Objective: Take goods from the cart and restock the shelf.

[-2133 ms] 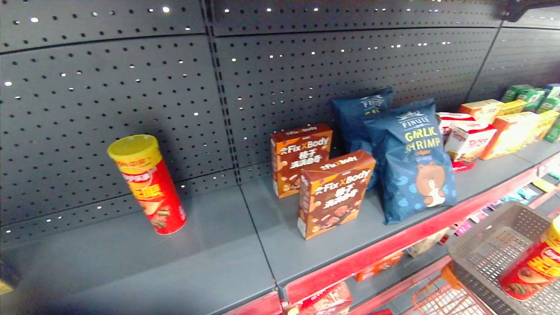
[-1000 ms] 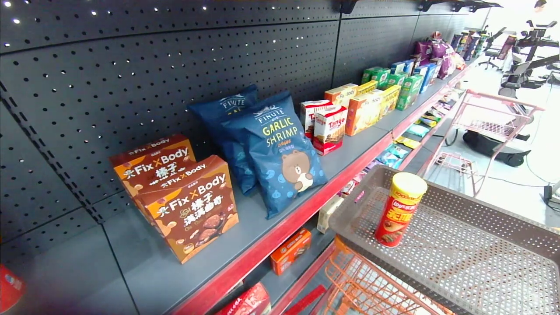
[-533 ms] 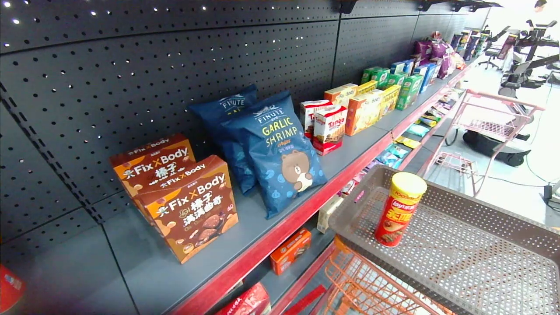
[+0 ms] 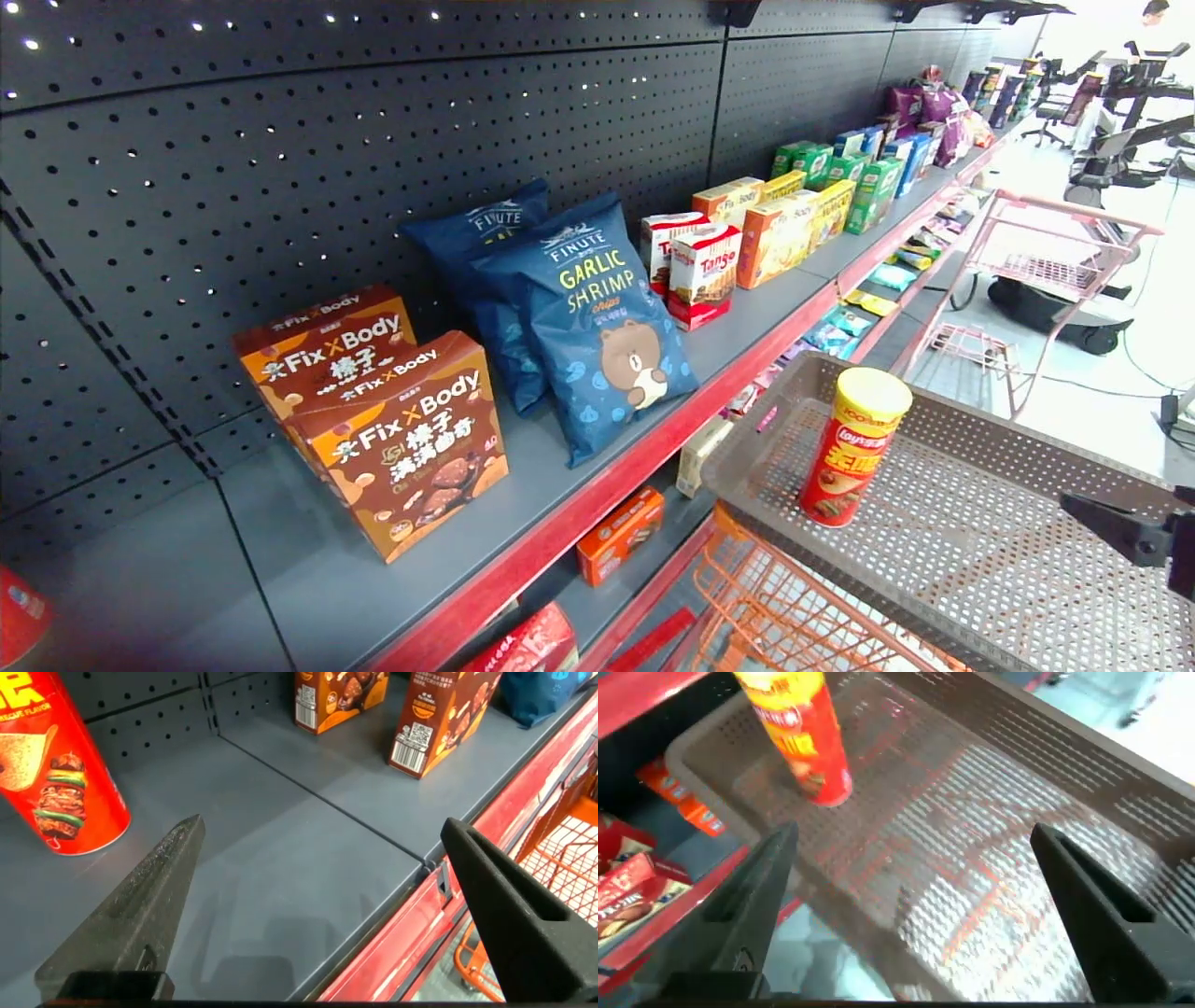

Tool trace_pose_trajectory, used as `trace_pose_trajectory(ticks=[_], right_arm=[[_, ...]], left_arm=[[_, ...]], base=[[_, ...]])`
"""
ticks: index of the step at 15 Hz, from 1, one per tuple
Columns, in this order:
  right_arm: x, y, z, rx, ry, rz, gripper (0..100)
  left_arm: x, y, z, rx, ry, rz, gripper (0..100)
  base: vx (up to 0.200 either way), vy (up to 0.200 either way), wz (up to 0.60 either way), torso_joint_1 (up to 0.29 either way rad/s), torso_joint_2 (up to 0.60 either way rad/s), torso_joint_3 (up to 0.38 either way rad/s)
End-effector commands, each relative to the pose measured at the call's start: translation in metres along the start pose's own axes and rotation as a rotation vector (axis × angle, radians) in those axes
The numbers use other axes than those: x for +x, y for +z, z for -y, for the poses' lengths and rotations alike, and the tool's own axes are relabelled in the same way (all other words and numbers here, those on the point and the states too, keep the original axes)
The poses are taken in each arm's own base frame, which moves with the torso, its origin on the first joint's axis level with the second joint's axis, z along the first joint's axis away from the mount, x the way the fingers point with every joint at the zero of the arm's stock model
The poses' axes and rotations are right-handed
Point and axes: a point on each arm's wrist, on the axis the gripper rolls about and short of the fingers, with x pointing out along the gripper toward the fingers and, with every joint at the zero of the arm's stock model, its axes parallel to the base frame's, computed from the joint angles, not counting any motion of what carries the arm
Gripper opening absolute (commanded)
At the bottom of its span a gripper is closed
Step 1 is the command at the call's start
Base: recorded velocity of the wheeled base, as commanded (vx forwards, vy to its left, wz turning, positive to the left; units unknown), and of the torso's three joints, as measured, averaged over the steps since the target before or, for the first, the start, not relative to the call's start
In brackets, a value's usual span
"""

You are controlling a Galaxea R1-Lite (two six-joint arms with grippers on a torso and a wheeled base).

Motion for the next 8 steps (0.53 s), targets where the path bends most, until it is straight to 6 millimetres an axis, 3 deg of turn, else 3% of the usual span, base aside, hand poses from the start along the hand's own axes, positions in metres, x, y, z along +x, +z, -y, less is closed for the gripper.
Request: trace_pose_trajectory(ticks=[1, 8], right_arm=[[0.048, -0.002, -0.007, -0.014, 0.059, -0.127, 100], [0.100, -0.002, -0.026, -0.052, 0.143, -0.122, 100]], left_arm=[[0.000, 0.000, 0.000, 0.000, 0.000, 0.001, 100], [0.000, 0.000, 0.000, 0.000, 0.000, 0.000, 100]], base=[[0.000, 0.000, 0.00, 0.000, 0.00, 0.000], [0.000, 0.000, 0.00, 0.000, 0.00, 0.000]])
